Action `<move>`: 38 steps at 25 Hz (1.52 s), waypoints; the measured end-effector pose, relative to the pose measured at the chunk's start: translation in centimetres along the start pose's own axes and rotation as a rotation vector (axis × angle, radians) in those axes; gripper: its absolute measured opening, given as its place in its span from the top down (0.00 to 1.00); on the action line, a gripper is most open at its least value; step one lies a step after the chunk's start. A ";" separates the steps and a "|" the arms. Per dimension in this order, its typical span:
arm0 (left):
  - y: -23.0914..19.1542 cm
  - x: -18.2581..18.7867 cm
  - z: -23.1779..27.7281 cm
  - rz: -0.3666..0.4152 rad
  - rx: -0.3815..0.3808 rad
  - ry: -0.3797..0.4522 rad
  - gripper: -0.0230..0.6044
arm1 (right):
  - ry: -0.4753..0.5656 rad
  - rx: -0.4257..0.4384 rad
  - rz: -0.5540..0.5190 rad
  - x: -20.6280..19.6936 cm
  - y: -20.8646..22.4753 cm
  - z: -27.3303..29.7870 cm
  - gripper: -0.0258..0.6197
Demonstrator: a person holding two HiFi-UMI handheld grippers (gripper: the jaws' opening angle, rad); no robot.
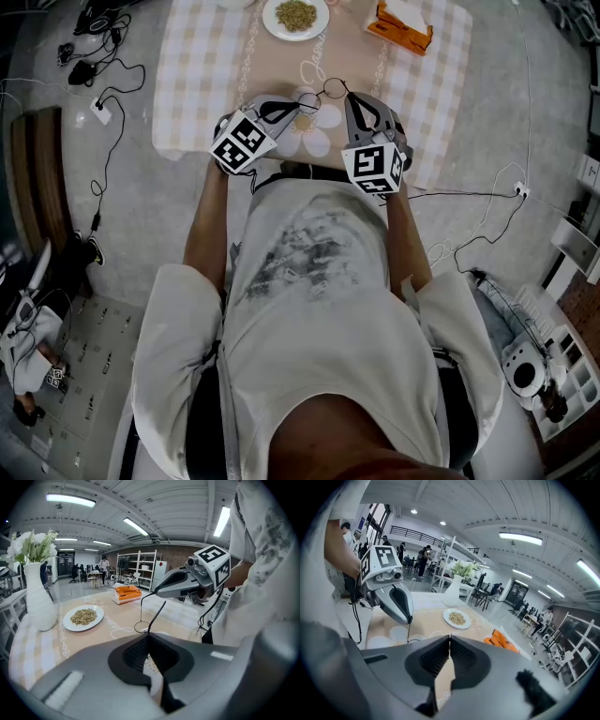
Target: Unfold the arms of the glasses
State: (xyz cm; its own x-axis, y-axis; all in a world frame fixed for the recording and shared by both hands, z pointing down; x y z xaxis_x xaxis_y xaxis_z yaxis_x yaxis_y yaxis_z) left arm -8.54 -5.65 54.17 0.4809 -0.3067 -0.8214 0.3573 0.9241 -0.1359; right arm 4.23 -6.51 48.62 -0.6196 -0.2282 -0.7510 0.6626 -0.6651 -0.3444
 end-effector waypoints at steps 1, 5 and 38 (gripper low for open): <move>0.0 0.0 0.0 -0.001 0.000 0.000 0.95 | 0.000 -0.004 0.008 0.0 0.2 0.0 0.93; 0.0 -0.1 0.0 -0.005 0.001 0.002 0.95 | 0.001 -0.015 0.044 -0.2 0.8 -0.1 0.93; -0.3 -0.2 -0.5 -0.029 0.032 0.023 0.95 | 0.045 -0.034 0.339 -2.1 3.0 -0.6 0.93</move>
State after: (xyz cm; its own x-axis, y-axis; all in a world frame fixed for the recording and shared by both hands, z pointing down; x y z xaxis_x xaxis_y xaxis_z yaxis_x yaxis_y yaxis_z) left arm -9.14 -5.73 54.04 0.4517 -0.3276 -0.8298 0.3963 0.9070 -0.1424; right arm 7.74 -7.61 48.80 -0.3431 -0.4001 -0.8498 0.8417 -0.5325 -0.0892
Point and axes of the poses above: the fingertips, and each gripper's own axes: z forward along the fingers, y to its right, x out of its top, the point moved 4 cm from there along -z, backward along the fingers, and after that the axes turned 3 degrees about y, right-handed, at the moved point
